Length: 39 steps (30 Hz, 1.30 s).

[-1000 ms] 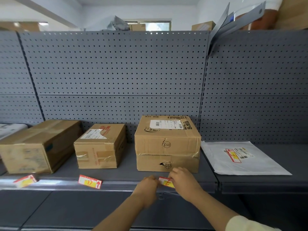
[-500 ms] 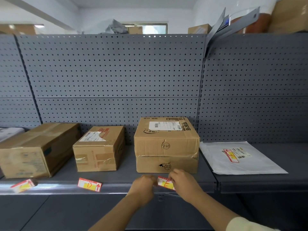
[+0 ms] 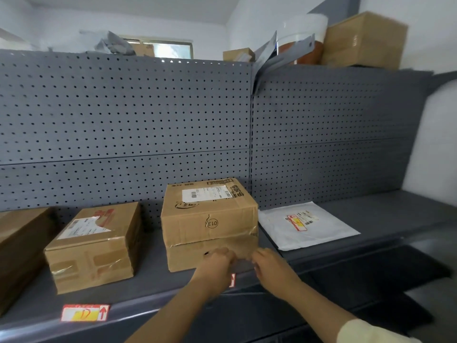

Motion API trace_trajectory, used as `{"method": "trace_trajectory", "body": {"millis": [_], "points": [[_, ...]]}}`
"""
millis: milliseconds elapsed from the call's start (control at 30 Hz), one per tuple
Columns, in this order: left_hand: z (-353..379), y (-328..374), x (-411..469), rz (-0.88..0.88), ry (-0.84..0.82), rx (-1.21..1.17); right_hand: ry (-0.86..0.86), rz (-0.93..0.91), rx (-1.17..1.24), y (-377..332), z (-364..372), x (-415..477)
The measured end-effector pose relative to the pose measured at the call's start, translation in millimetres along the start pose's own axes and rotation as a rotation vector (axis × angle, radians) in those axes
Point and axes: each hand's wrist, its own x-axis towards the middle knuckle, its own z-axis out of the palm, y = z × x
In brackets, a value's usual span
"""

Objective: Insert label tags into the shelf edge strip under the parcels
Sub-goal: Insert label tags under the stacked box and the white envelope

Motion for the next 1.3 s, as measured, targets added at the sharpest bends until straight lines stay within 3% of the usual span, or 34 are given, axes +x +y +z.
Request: {"method": "trace_trajectory", "body": {"millis": [100, 267, 467, 600, 933, 1133, 1300], "points": [[5, 19, 18, 0.029, -0.025, -0.056, 0.000, 0.071, -0.072, 24, -21, -16], [10, 72, 47, 0.165, -0.006, 0.089, -0.013, 0.273, -0.149, 65, -59, -48], [31, 120, 93, 0.197, -0.164, -0.063, -0.067, 0.397, -0.239, 115, -79, -62], [48, 138, 129, 0.210, -0.145, 0.007, -0.151, 0.337, -0.327, 157, -81, -44], [64, 134, 220, 0.018, -0.158, -0.047, -0.253, 0.135, -0.428, 253, -78, 54], [78, 104, 240, -0.074, -0.216, 0.003, -0.310, -0.014, -0.464, 270, -60, 97], [88, 110, 262, -0.027, -0.168, 0.032, -0.324, -0.183, -0.467, 267, -41, 133]]}}
